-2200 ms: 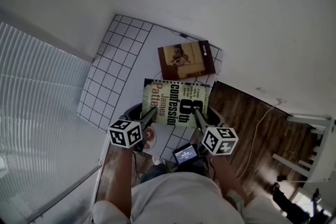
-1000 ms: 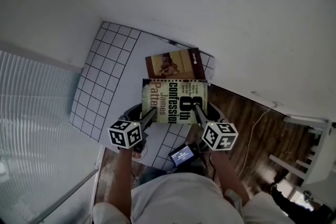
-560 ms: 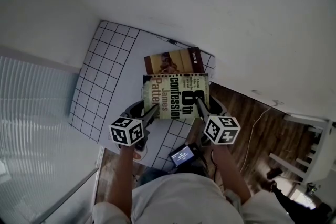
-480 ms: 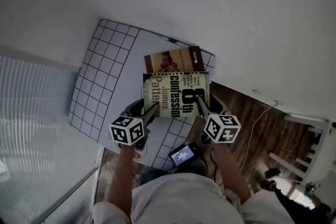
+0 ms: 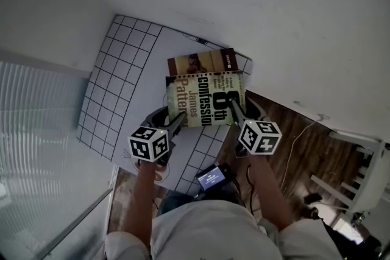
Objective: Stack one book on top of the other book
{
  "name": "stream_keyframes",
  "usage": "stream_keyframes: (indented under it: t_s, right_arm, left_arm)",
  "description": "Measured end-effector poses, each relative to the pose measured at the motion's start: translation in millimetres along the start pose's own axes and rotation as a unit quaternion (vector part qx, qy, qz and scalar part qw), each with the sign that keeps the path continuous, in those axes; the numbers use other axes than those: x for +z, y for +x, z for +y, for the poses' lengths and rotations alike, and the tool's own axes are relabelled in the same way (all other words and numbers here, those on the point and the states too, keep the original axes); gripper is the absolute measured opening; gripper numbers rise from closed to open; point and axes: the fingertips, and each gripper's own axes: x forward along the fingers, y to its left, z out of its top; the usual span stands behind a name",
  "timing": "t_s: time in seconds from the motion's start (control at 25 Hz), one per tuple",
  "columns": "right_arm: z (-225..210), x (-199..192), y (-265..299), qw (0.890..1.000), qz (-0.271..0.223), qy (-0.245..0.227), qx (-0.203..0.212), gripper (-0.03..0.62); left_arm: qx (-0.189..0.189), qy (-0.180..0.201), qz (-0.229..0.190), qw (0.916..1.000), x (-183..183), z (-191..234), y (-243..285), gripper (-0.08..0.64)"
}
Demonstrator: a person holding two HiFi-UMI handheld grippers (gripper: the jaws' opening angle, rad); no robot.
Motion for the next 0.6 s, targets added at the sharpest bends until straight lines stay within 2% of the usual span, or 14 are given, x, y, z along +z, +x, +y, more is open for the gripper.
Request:
stream_keyframes:
  t_s: [0.6]
  right_arm:
    - [-9,28,36,0.999,0.003,-0.029,0.013,0.179]
  left_arm:
    - [0.012,0.001,0.014,0.9998,5,6,17,0.239]
